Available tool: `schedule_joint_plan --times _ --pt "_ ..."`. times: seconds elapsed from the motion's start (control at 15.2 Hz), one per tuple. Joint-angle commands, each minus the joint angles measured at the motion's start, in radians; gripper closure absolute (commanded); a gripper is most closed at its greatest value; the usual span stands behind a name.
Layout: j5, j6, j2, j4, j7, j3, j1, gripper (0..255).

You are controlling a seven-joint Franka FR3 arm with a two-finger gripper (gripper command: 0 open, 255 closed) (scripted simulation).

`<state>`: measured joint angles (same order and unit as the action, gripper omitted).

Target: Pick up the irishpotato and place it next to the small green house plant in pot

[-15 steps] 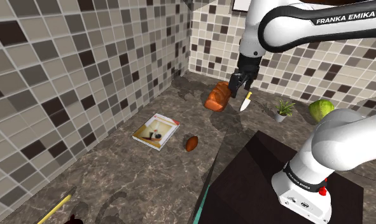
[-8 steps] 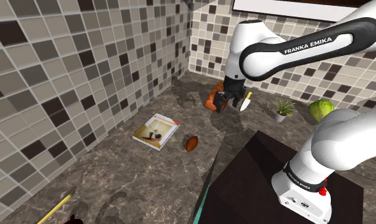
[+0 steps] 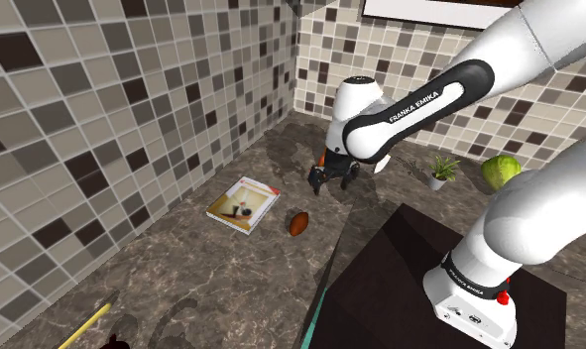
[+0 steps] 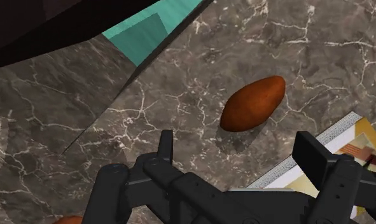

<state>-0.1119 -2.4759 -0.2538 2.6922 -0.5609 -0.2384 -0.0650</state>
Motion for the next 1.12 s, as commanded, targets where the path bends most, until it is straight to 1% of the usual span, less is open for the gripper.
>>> schedule_joint_plan --times 0.0,0.13,0.33,0.46,0.66,1.06 --pt "0.004 -0.087 0.081 -0.004 -0.067 -0.021 -0.007 0" --pt "0.026 -0.167 0.176 -0.025 -0.138 -0.037 -0.017 0" --pt "0.091 -0.276 0.32 -0.069 -0.262 -0.043 -0.023 0" --pt "0.145 -0.339 0.416 -0.108 -0.352 -0.024 -0.009 0" --pt "0.207 -0.415 0.547 -0.173 -0.467 0.026 0.035 0" --pt "0.243 -0.484 0.645 -0.202 -0.495 0.076 0.08 0"
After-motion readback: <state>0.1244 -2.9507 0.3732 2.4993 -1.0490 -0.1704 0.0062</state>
